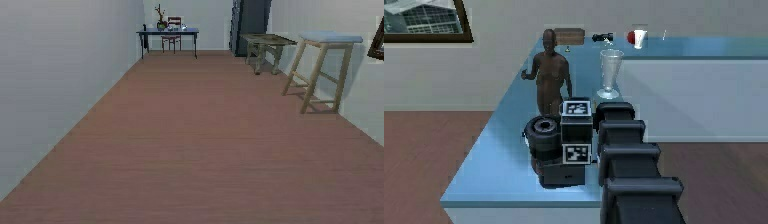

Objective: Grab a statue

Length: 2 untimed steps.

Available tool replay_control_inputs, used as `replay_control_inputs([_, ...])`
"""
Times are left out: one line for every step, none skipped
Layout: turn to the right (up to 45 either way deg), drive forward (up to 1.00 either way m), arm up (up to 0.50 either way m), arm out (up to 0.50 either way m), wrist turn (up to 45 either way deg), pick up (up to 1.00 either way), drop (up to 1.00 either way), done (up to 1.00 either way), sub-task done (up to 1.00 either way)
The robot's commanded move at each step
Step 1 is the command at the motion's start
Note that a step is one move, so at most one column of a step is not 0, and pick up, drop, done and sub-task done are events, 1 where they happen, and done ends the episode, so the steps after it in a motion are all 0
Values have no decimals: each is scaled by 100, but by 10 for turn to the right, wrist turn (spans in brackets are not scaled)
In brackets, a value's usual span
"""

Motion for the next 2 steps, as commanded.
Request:
replay_control_inputs([0, 0, 0, 0, 0, 100, 0, 0, 0])
replay_control_inputs([0, 0, 0, 0, 0, 0, 0, 100, 0])
